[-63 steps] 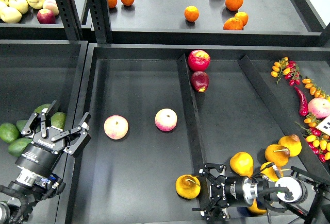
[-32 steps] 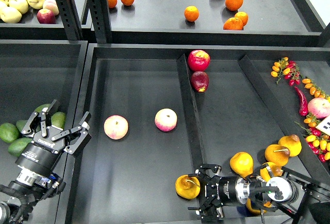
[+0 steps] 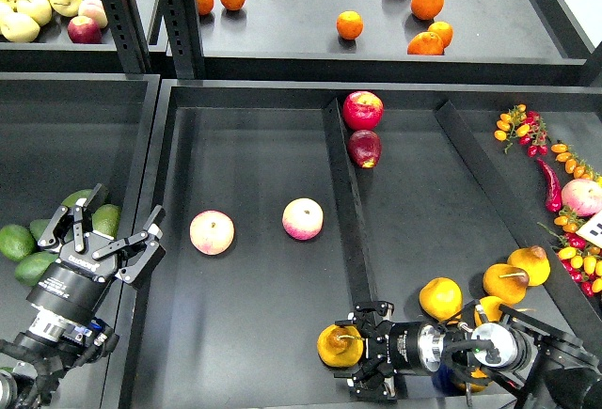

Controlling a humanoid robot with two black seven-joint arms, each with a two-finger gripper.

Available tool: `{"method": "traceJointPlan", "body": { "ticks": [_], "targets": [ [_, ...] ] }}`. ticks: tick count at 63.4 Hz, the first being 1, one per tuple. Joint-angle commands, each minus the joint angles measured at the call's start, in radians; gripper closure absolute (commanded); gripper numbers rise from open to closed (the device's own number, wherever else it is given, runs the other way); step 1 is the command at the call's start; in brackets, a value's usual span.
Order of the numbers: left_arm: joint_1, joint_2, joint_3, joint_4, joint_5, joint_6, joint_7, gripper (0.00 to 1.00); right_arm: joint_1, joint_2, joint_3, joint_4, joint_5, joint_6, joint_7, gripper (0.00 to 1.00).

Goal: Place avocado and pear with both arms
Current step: 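Lower the right gripper onto the pear and close it, then carry the pear into the bin of orange and yellow fruits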

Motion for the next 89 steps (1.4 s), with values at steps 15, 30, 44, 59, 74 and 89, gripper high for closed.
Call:
{"method": "traceJointPlan", "body": {
  "ticks": [15,30,44,59,74,89],
  "targets": [
    [0.001,0.000,0.000,0.000,0.000,0.000,0.000,0.01,-0.013,0.001,0.070,-0.006,-0.004,-0.002,0.000,0.65],
    [0.006,0.000,0.000,-0.001,0.000,0.000,0.000,0.01,-0.033,0.021,0.119,-0.002,-0.003,0.000,0.000,0.79],
    [0.006,0.000,0.000,-0.001,0.000,0.000,0.000,0.01,-0.035,0.020,0.143,0.013,0.005,0.007,0.000,0.80],
    [0.006,0.000,0.003,-0.004,0.000,0.000,0.000,0.01,-0.036,0.015,0.203,0.054,0.007,0.001,0.000,0.81],
    [0.005,-0.002,0.018,-0.006,0.012,0.000,0.000,0.01,-0.038,-0.075,0.274,0.172,0.008,-0.025,0.000,0.81],
    [0.006,-0.002,0.035,-0.006,0.015,0.000,0.000,0.01,-0.076,-0.204,0.312,0.266,0.025,-0.030,0.000,0.81]
  ]
}}
